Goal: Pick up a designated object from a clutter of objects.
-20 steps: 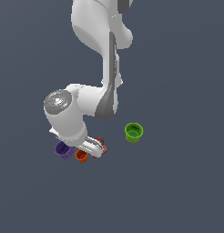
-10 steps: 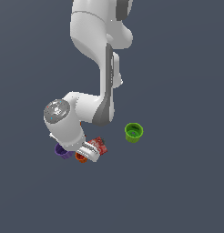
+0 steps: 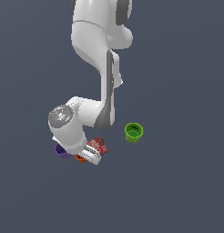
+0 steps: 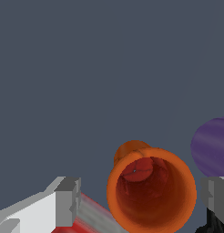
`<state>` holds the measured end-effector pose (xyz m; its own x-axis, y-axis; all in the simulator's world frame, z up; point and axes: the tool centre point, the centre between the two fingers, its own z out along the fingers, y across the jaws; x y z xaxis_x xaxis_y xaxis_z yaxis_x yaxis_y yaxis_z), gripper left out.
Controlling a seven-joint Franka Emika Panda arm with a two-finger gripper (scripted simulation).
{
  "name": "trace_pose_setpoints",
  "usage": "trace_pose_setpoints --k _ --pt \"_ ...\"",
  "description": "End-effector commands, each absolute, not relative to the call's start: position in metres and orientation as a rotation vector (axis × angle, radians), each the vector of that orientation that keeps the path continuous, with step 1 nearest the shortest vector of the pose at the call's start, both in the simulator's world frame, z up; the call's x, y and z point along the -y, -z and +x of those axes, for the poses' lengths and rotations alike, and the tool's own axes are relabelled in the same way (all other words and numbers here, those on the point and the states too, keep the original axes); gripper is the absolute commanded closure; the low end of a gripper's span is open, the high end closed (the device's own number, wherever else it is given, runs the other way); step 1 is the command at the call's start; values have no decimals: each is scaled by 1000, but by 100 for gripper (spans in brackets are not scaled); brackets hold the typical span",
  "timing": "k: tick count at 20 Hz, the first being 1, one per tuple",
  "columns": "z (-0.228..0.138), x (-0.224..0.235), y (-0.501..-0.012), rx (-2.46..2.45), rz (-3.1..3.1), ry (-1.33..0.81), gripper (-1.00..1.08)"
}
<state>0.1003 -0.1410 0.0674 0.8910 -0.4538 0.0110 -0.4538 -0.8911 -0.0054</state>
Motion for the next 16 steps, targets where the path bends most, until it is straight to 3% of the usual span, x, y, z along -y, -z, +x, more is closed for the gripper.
trace_pose_setpoints --k 1,7,8,16 --pt "95 144 -48 -742 -3053 -1 -92" --pt "96 144 -38 -742 -3053 -1 -92" --pt "96 144 -38 -742 -3053 -1 108" --pt "96 144 -38 -742 -3053 -1 108"
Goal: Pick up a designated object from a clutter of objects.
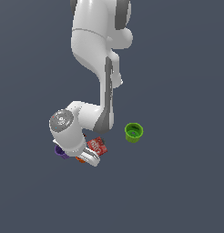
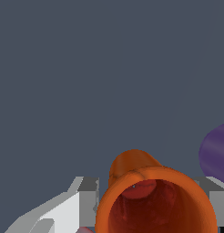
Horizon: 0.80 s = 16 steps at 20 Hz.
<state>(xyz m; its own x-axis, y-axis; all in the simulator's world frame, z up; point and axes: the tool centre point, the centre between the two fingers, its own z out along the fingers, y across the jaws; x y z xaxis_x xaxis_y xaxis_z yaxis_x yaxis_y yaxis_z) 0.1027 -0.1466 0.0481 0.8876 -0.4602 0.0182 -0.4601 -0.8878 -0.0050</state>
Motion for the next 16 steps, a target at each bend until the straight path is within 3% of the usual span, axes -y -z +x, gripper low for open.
trace_pose_setpoints --k 1,2,4,16 --pt "96 144 -38 -742 -3053 -1 108" --pt "110 152 -60 -750 -3051 69 108" --pt "109 152 -61 -750 -3051 69 108" --pt "89 130 -92 -749 -3051 62 108"
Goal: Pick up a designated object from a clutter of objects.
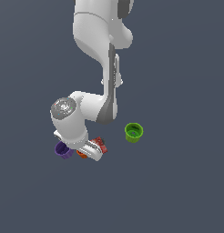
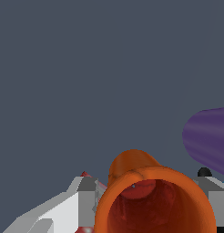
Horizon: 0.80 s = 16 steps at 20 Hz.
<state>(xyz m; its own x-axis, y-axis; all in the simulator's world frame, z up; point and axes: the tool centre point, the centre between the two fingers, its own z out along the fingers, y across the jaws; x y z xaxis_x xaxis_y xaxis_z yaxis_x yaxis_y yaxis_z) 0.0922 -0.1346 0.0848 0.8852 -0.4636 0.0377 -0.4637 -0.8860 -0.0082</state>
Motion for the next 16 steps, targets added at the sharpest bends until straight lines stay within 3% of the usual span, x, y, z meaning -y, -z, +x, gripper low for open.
trace_pose_setpoints --k 1,16 --pt "85 127 -97 749 3050 -61 108" --pt "20 58 -197 747 3051 -39 108"
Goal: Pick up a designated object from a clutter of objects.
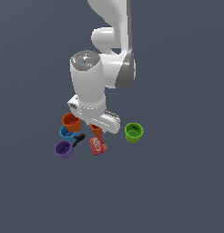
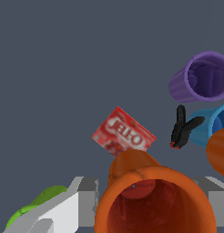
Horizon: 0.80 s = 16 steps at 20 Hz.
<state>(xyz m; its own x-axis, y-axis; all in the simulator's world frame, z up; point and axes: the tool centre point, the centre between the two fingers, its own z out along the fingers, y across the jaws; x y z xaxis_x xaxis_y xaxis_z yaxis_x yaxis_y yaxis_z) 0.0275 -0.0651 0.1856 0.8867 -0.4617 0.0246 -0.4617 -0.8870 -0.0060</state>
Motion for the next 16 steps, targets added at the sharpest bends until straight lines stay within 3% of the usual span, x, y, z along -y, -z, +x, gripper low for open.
trace_pose_setpoints --k 1,16 --pt "16 53 -205 746 3051 -38 108" --pt "-54 -25 -324 743 3048 -15 108"
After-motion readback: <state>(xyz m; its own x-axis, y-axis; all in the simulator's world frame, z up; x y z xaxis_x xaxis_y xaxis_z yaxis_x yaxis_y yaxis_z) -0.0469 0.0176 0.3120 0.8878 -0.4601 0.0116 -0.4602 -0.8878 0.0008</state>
